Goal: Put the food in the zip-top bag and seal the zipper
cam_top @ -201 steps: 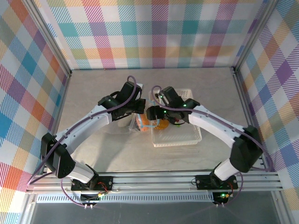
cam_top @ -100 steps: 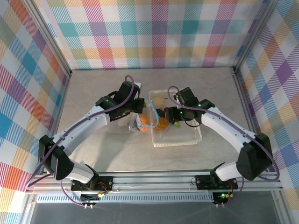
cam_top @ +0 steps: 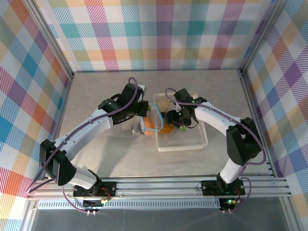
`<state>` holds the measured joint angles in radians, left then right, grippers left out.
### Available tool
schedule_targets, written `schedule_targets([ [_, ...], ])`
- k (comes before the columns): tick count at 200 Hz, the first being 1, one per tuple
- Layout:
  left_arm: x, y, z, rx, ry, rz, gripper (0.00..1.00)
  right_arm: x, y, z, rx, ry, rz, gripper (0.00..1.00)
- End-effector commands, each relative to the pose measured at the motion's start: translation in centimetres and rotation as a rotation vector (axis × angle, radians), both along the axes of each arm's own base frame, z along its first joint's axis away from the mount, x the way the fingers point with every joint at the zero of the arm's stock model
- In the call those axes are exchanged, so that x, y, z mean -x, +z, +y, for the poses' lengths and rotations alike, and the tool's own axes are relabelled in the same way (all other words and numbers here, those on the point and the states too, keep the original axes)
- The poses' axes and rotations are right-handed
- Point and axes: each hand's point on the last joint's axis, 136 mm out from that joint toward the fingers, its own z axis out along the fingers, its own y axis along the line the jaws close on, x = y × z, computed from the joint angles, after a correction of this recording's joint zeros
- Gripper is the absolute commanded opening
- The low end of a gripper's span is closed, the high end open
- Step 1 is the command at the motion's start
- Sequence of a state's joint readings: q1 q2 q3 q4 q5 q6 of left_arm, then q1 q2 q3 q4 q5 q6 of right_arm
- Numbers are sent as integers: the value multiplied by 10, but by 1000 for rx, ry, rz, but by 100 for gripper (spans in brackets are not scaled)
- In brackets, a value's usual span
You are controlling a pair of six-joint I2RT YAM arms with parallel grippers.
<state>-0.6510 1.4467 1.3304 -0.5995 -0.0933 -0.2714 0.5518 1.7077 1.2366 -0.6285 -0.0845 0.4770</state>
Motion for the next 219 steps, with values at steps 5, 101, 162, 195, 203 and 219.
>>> schedule_targets([
  [5,-2,4,1,14,0,-10,7,-12,2,13,-6,-58,-5,75],
  [101,0,2,6,14,2,-12,7,-6,-46,10,186,-24,75,75],
  [162,0,3,6,21,2,-12,7,22,-35,-26,288,-5,46,75],
  [195,0,3,5,30,3,-13,7,26,-28,-34,281,-14,13,79],
  [203,1,4,6,31,4,-13,7,25,-26,-33,265,-17,1,80],
  [219,1,3,6,31,3,-11,7,20,-19,-29,241,-22,-26,81],
])
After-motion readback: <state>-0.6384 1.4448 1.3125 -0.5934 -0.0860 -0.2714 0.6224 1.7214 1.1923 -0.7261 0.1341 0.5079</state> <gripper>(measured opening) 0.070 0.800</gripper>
